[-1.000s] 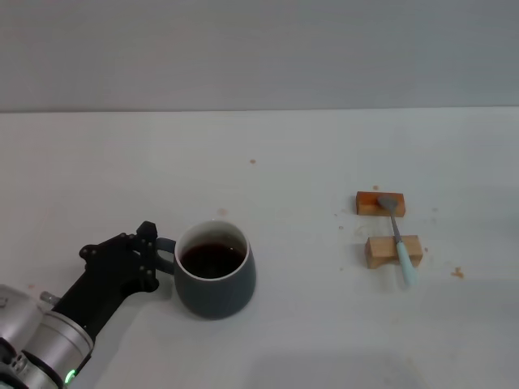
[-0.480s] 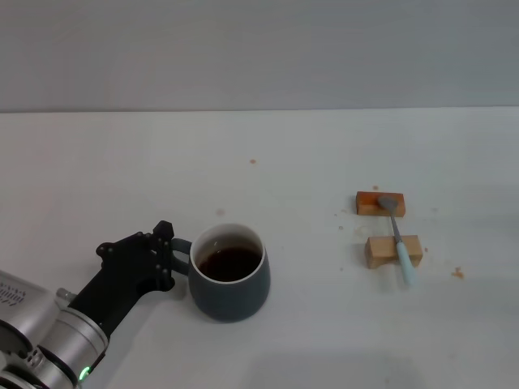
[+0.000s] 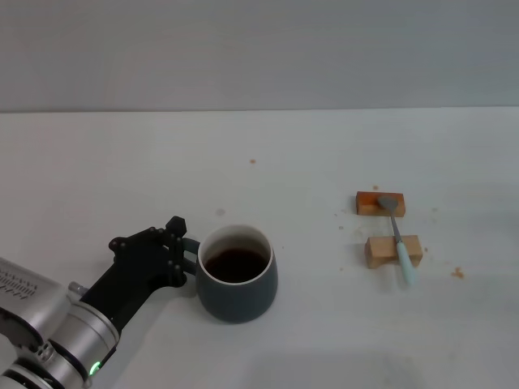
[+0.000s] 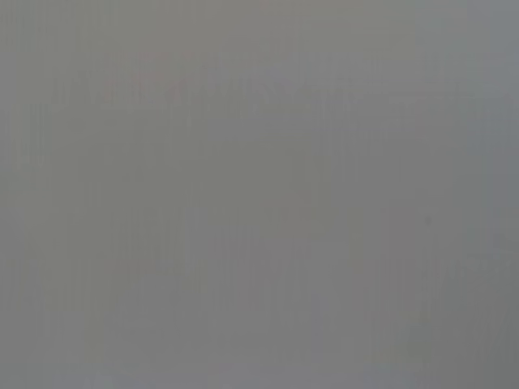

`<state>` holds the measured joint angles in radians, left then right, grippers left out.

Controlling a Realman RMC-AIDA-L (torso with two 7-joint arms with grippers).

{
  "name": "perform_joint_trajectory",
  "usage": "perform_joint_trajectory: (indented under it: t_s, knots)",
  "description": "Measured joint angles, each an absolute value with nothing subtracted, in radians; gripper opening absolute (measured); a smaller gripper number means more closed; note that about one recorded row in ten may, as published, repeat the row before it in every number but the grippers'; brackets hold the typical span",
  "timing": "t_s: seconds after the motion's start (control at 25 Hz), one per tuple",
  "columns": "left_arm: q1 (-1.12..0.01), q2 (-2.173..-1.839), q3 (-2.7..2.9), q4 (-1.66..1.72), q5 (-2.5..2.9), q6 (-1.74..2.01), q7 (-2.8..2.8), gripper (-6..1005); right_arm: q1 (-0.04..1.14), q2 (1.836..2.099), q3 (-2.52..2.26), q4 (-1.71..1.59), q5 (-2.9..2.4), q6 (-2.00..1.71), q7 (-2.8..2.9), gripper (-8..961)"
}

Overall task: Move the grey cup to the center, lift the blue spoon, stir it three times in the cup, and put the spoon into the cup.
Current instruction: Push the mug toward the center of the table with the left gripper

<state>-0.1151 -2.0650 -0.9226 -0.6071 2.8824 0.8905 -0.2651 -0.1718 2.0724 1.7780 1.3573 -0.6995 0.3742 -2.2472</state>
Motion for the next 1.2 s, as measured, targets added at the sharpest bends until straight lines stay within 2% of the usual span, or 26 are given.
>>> perform_joint_trajectory:
  t_s: [1.2]
  knots:
    - [-0.110, -2.062, -0.855, -0.707, 2.886, 0.822, -0.251, -2, -0.172, 2.071, 1.767, 1.356, -0.713, 0.374, -2.247, 418]
